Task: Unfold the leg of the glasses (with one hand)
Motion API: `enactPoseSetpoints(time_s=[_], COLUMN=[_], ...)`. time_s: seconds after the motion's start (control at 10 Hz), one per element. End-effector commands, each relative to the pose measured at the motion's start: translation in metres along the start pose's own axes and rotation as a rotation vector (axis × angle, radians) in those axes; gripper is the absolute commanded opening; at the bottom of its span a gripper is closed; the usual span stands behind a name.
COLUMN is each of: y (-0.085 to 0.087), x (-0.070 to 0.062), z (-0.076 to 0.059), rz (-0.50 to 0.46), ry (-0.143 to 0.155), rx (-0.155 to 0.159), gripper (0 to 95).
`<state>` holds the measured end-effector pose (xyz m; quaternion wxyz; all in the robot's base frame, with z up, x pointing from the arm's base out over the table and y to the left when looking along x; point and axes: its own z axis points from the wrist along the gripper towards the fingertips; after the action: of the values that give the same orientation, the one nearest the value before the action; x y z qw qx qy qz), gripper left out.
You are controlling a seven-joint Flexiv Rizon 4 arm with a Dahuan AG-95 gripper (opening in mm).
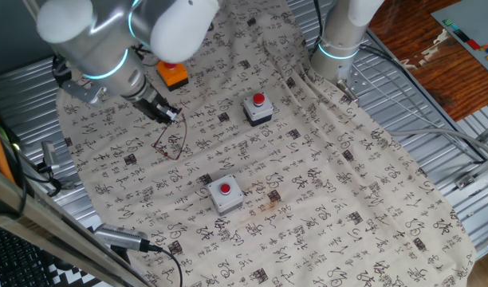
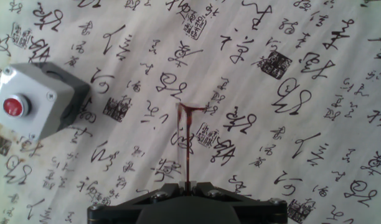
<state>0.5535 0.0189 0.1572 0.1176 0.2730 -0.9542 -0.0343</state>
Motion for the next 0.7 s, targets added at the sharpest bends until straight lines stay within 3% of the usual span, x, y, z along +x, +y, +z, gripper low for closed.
enactPoseSetpoints(time_s=[0.1,0.4,0.7], y=[-0.0003,-0.0007,-0.0007], x=[-0.0022,-0.0015,-0.0015], z=[0.0,-0.0004,-0.0004], rz=[0.0,-0.014,-0.092], ry=[0.004,0.005,-0.005], rx=[-0.004,0.005,0.02], gripper=[0.0,0.0,0.0])
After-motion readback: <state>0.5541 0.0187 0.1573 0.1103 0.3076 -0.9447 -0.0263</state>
